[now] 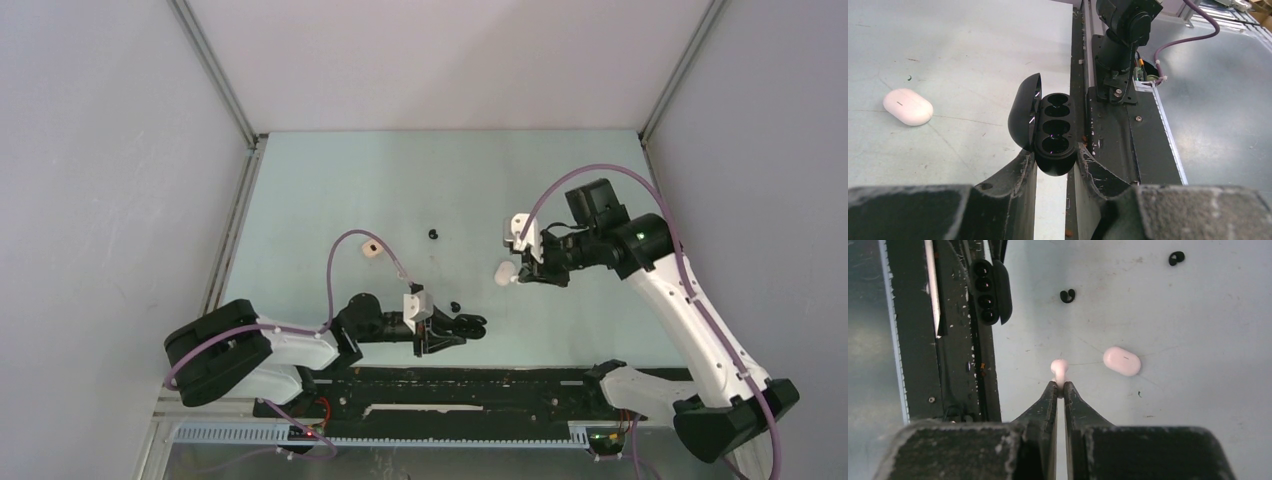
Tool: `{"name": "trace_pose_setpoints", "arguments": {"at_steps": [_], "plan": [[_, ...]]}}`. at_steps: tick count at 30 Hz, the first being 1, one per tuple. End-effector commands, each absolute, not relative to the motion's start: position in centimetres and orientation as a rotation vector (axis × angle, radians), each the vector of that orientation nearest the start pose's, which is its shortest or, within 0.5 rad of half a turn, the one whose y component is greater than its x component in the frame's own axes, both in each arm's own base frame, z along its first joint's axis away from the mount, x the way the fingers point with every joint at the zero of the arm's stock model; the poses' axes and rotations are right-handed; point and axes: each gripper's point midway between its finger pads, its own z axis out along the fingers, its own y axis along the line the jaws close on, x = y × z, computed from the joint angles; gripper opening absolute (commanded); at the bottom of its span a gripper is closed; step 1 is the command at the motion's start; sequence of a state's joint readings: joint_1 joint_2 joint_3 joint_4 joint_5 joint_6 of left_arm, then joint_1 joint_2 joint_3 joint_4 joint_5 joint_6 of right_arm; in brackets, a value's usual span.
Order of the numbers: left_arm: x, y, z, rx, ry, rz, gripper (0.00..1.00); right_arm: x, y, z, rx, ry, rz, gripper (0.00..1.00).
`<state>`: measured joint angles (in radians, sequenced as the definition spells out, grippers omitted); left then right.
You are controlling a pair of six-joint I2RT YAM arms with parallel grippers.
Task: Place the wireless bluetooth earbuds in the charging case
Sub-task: Pick up the earbud from the center of the board, then place the charging case down.
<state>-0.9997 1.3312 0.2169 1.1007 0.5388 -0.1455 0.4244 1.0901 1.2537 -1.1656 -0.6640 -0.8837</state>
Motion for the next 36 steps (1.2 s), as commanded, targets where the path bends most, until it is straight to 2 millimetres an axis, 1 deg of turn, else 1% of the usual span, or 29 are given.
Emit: {"name": "trace_pose_setpoints", "arguments": {"at_steps": [1,4,6,9,13,15,20,23,25,29,36], "plan": [[10.3,-33.7,14.5,1.116,1.239,-1.261,0.00,16.2,18.2,25.3,-1.762,1.661,0.702,0.00],[10.9,-33.4,14.6,1.089,1.234,-1.219,0.00,15.7,19.0,26.6,-1.835,1.623,0.684,0.00],[11.1,-33.2,14.7,1.075,1.229,-1.198,0.00,14.8,19.9,27.3,-1.914,1.567,0.659,0.00],[11.4,-32.8,15.0,1.049,1.217,-1.175,0.00,13.8,21.4,27.8,-1.992,1.502,0.619,0.00],[11.7,-32.4,15.9,1.014,1.189,-1.154,0.00,12.6,23.4,26.6,-2.088,1.467,0.588,0.00],[11.8,-32.2,16.1,0.999,1.183,-1.147,0.00,12.6,24.5,26.2,-2.099,1.475,0.590,0.00],[12.0,-31.7,16.8,0.956,1.168,-1.127,0.00,13.4,27.0,26.0,-2.086,1.514,0.583,0.00],[12.1,-31.4,17.3,0.928,1.153,-1.124,0.00,12.8,28.4,25.7,-2.098,1.541,0.609,0.00],[11.9,-31.4,17.6,0.922,1.140,-1.133,0.00,12.1,29.0,25.0,-2.142,1.531,0.600,0.00],[11.6,-31.2,17.9,0.920,1.126,-1.132,0.00,11.6,29.8,23.8,-2.210,1.502,0.562,0.00],[10.9,-31.1,18.4,0.931,1.085,-1.155,0.00,12.0,30.8,22.6,-2.254,1.462,0.502,0.00]]}}
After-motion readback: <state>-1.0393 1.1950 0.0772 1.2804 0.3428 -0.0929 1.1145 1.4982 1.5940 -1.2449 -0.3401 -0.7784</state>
